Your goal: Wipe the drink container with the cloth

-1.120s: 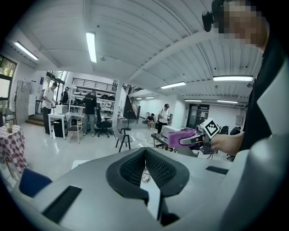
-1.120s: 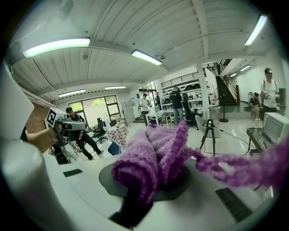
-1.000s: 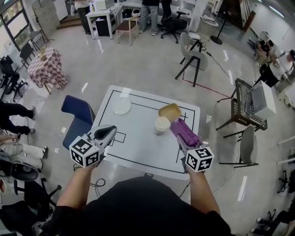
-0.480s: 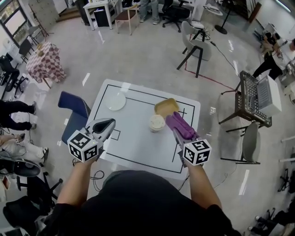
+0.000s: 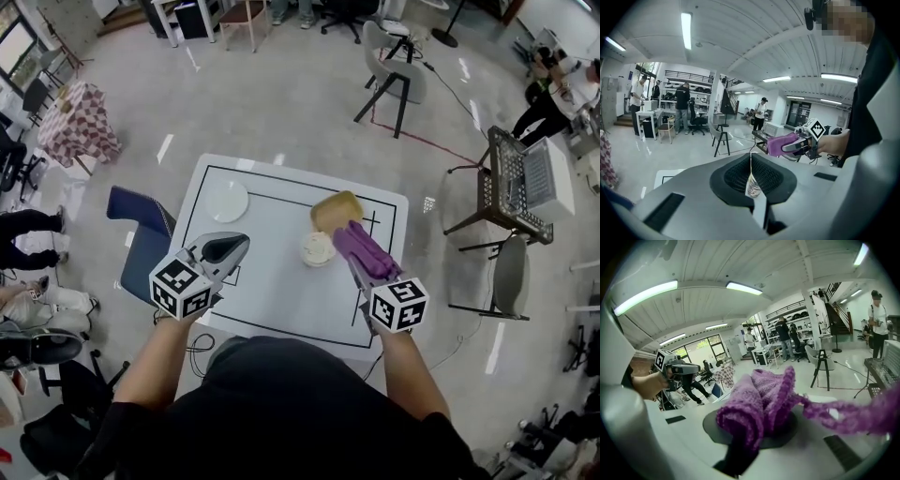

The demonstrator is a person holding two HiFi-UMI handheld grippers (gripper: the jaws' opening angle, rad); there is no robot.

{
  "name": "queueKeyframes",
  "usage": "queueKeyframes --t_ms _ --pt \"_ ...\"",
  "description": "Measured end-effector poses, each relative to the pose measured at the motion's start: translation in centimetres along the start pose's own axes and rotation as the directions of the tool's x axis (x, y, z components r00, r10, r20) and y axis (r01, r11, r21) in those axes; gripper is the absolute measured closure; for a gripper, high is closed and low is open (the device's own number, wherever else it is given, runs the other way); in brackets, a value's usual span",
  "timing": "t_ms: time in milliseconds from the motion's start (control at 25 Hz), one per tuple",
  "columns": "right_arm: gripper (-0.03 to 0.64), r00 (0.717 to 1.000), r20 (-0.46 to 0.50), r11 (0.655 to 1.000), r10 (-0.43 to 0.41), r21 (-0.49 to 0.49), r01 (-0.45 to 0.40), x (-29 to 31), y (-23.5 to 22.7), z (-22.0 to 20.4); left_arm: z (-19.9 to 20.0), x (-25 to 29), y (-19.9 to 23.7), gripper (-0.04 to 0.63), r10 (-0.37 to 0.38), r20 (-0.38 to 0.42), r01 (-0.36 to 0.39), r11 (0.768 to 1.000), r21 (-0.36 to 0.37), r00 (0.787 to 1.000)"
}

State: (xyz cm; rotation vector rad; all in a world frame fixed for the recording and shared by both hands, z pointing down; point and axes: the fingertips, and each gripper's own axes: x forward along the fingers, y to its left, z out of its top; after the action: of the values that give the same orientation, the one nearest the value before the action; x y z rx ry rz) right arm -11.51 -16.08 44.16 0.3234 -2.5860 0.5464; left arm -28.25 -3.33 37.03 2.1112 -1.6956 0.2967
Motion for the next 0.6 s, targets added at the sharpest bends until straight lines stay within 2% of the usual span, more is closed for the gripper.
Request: queueKeyframes --t_ms 120,240,400,600 --pt "0.534 1.000 -0.008 1.000 -0.011 0.018 0.011 1.2 -0.4 0.1 -0.8 2.2 0.6 0.574 -0.060 -0.042 0.062 0.997 0.042 0.997" --pt "0.534 1.000 -0.016 0.999 -0.021 0.037 0.022 2.6 -1.2 -0.3 -2.0 4.5 1.0 0.553 -0.110 -0.100 0.125 0.981 0.151 0.989" --pt "0.534 0.999 -0.045 0.998 -0.026 0.064 0.029 4.4 -2.0 -1.4 -4.4 7.9 0.6 0.495 -0.186 -0.178 0.231 0.933 0.275 0.966" --pt "0.534 0.998 -0.059 0.996 0.019 0.086 -0.014 6.9 -1.3 -1.3 -8.5 11.8 0.4 0.398 -0.231 -0.326 0.347 0.865 0.363 0.917"
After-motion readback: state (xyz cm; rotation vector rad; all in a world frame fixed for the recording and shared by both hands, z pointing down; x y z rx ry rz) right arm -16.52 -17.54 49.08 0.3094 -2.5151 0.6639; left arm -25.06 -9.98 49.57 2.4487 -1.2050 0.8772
